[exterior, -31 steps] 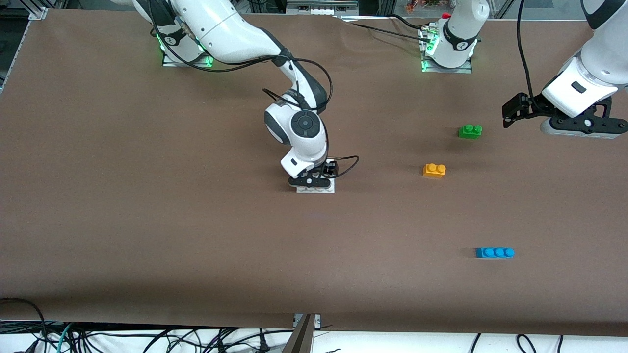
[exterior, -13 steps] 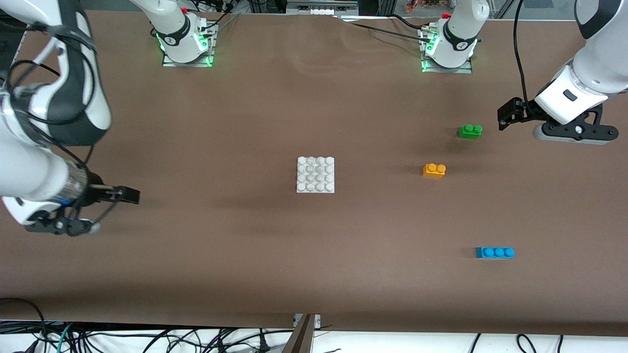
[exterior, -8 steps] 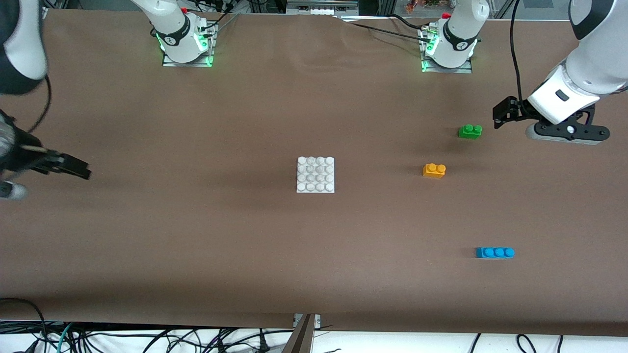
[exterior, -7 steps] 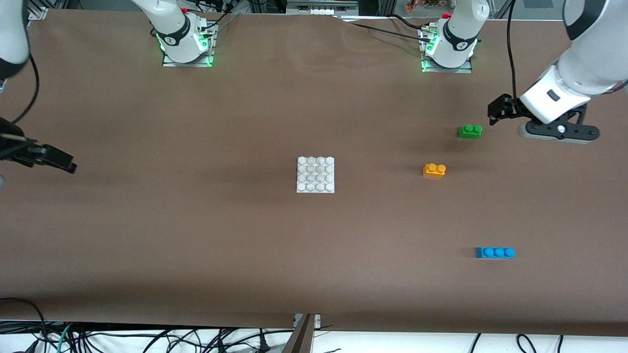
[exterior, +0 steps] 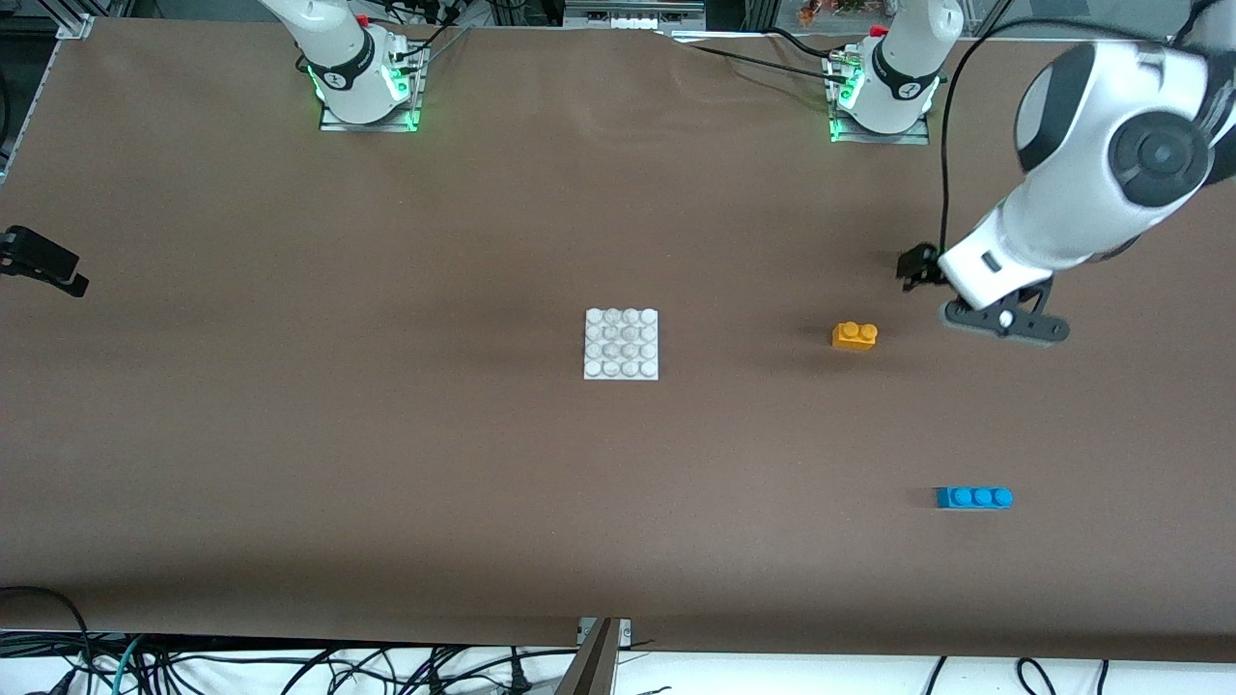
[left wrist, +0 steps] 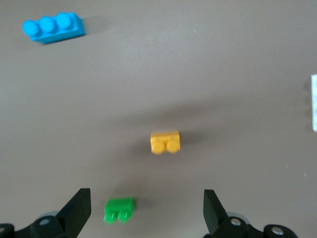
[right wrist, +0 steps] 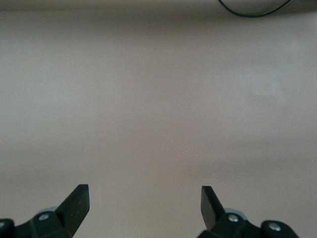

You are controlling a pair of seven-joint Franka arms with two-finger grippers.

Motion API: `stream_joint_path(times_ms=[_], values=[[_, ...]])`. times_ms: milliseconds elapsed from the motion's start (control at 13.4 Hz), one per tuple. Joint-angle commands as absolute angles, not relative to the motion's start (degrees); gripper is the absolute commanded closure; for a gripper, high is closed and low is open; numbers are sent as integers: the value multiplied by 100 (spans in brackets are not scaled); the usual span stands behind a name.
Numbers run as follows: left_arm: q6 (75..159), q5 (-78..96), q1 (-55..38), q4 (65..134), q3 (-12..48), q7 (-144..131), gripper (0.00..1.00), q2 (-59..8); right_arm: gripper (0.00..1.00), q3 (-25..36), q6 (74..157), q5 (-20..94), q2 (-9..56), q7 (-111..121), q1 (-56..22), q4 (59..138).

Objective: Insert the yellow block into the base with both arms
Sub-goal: 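Lower the left gripper onto the yellow block and grasp it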

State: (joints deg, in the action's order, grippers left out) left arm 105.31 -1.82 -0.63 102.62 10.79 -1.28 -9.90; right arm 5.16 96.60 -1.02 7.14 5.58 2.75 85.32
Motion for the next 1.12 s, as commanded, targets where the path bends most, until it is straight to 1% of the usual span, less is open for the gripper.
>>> stream_joint_path(times_ms=[0,149,298,373,522,596,1043], values=[[11256,-62,-26,10501,1099,-53,0,-1379,0,457,9624,-114,589,677,281,8710],[11906,-79,-18,11089,1099,-53,0,-1345,0,457,9511,-97,615,668,272,8658],[12390,-97,-18,11512,1099,-53,0,-1353,0,483,9510,-79,659,686,290,8648],[12775,-97,-18,11792,1099,-61,0,-1371,0,492,9510,-79,668,686,290,8648],[13855,-105,-26,12477,1099,-88,0,-1406,0,483,9510,-88,703,677,273,8640],[14104,-105,-26,12611,1099,-88,0,-1537,0,475,9510,-88,712,677,272,8640],[14203,-132,-26,12656,1090,-88,0,-1942,0,466,9527,-97,756,668,246,8587]])
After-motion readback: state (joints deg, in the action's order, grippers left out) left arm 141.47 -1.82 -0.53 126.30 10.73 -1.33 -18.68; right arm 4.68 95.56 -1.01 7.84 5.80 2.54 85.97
